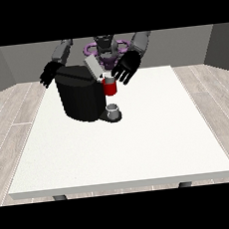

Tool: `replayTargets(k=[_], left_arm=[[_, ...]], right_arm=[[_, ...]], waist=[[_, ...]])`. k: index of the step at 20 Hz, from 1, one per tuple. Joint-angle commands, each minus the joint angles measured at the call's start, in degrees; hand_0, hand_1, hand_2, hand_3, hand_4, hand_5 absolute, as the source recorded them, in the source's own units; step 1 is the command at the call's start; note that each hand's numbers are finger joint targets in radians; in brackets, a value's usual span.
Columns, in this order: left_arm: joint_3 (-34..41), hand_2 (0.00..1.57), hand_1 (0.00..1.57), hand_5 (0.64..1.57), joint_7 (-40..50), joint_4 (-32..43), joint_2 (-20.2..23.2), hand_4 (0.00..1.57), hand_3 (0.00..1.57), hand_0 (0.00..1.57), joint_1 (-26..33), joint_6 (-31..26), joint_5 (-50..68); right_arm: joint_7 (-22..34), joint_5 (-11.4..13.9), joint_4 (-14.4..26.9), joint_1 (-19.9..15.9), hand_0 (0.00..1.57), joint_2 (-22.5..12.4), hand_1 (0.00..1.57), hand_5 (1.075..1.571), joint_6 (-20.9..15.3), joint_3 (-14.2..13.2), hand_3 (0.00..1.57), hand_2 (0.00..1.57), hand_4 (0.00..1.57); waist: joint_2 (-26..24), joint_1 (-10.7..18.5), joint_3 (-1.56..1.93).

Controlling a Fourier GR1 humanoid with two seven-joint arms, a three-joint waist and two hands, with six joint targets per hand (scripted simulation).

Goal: Insert the coffee pod into the coffee machine and close the lid

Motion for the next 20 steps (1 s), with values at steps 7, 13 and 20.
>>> replayTargets(k=[7,13,20], left_arm=[[-2.3,0.00,0.00,1.571,-1.6,1.0,3.0,0.00,0.00,0.00,0.0,-3.9,-3.3],[-1.9,0.00,0.00,1.571,-2.2,0.2,2.6,0.00,0.00,0.00,-0.2,-4.8,-3.2],[-3.7,0.00,0.00,1.571,2.5,-3.2,-2.7,0.00,0.00,0.00,0.9,-5.2,-4.3]], right_arm=[[0.3,0.4,-0.1,0.2,0.00,0.3,0.00,1.571,-0.5,0.5,0.00,0.00,0.45],[1.5,0.4,0.8,-0.6,0.00,-1.7,0.00,1.571,-0.1,-0.6,0.00,0.00,0.35],[-3.6,-1.0,7.7,1.8,0.00,-1.2,0.00,1.571,0.1,-3.2,0.00,0.00,0.38]], waist=[[0.3,-0.7,-0.05],[-1.5,0.7,-0.06],[-5.2,4.3,-0.02]])
